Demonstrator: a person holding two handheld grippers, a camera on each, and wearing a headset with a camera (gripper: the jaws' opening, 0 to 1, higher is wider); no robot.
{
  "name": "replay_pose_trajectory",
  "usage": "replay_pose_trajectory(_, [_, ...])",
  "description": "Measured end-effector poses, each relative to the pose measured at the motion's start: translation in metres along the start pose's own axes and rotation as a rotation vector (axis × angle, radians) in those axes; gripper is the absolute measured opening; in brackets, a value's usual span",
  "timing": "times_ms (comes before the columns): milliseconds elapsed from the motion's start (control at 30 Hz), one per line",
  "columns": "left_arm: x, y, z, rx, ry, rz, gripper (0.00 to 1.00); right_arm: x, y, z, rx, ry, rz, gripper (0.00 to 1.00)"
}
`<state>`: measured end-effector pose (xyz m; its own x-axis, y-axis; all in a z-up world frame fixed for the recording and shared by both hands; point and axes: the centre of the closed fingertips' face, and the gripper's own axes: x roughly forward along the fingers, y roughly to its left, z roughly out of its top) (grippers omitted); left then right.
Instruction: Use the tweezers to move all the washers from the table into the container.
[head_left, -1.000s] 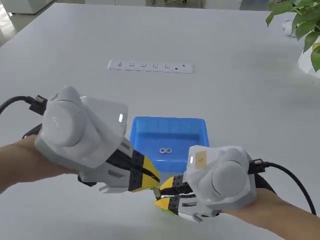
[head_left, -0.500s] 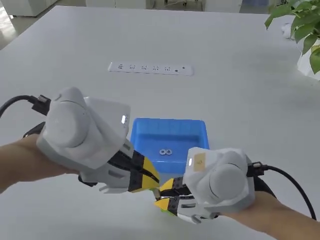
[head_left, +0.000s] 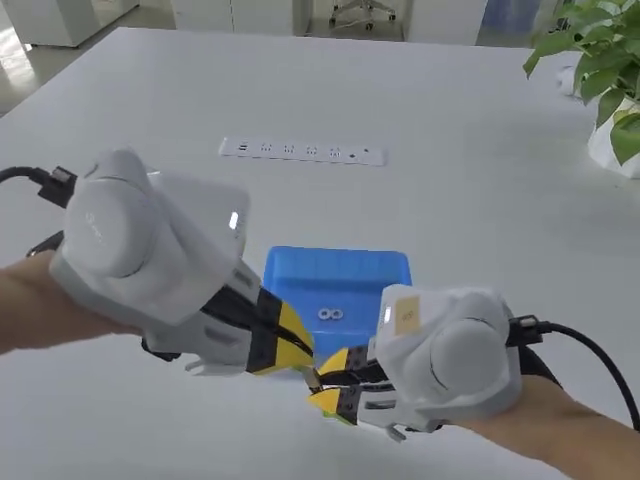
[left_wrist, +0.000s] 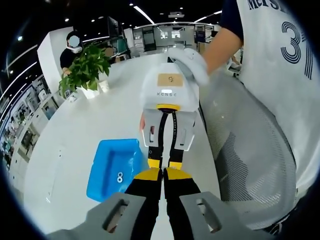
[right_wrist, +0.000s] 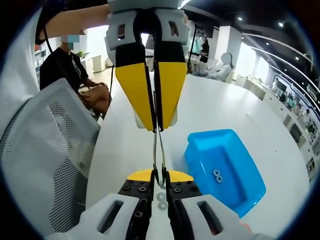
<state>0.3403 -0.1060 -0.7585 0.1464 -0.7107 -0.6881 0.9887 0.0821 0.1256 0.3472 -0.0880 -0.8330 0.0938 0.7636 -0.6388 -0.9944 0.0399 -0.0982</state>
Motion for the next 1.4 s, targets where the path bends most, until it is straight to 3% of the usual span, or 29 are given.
replay_pose_trajectory(367, [-0.020,0.013,0.018,0.059,-0.006,0.037,0.05,-0.016,-0.018,0.022,-0.038,-0.032,-0.048,0.10])
replay_pose_trajectory(533, [-0.029,0.027,0.029,0.097,-0.007,0.062,0.05,-0.023,-0.035,0.035,-0.065,-0.047,-0.084,0.10])
replay_pose_trajectory(767, [-0.033,0.046,0.036,0.123,-0.009,0.078,0.05,-0.028,-0.053,0.042,-0.066,-0.066,-0.114,0.10])
replay_pose_trajectory(1067, [-0.024,0.066,0.034,0.124,-0.015,0.064,0.05,-0.025,-0.074,0.035,-0.055,-0.067,-0.119,0.10])
replay_pose_trajectory(1400, [-0.010,0.085,0.021,0.103,-0.010,0.042,0.05,-0.010,-0.091,0.023,-0.026,-0.071,-0.082,0.10])
